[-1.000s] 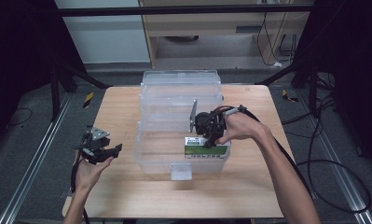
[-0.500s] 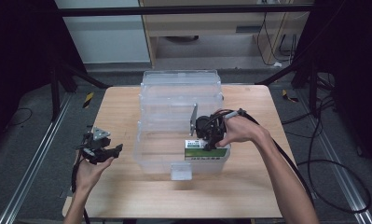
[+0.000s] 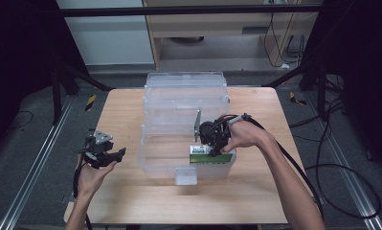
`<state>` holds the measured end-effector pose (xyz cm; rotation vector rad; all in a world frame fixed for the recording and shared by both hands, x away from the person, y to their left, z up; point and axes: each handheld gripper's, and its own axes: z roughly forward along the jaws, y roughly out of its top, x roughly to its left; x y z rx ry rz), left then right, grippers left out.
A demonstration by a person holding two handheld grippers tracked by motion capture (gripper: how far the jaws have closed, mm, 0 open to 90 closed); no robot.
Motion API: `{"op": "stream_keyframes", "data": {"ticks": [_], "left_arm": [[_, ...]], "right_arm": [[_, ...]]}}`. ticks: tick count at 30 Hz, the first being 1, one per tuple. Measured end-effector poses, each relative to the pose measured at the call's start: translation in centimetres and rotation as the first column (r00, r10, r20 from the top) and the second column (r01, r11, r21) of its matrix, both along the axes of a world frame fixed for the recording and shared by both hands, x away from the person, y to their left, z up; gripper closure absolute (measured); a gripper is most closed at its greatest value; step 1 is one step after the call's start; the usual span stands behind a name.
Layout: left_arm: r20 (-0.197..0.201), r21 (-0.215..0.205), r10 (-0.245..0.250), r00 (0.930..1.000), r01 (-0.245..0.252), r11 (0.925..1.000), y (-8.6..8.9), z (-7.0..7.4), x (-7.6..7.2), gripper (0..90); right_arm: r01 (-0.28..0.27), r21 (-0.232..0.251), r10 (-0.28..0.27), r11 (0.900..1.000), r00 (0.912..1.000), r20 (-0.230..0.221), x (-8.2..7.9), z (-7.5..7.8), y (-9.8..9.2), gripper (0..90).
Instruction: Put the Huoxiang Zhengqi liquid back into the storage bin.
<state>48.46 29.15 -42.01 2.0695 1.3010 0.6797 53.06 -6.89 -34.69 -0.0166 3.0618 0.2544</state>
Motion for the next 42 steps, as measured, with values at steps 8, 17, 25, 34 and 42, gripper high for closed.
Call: {"op": "stream_keyframes", "data": {"ticks": [8,17,25,34,42], "left_arm": [[0.001,0.001,-0.001,1.0000,0.001,1.0000,0.0,0.0,0.0,44.6],[0.002,0.001,-0.001,1.0000,0.001,1.0000,0.0,0.0,0.0,44.5],[0.004,0.001,-0.001,1.0000,0.001,1.0000,-0.1,0.1,-0.1,44.6],[0.003,0.002,-0.002,1.0000,0.002,1.0000,-0.1,0.1,-0.1,44.6],[0.004,0.001,-0.003,1.0000,0.003,1.0000,-0.1,0.1,-0.1,44.9]], "right_arm": [[0.006,-0.002,-0.006,1.000,1.0000,-0.002,0.0,-0.5,0.1,63.8],[0.010,-0.006,-0.010,1.000,0.9999,-0.006,0.0,-1.5,0.1,63.7],[0.008,-0.004,-0.008,1.000,1.0000,-0.004,0.1,-1.9,0.2,63.4],[0.017,-0.016,-0.017,1.000,0.9998,-0.007,0.1,-2.7,0.4,63.1],[0.014,-0.025,-0.014,1.000,0.9999,-0.009,0.3,-3.5,0.4,62.8]]}}
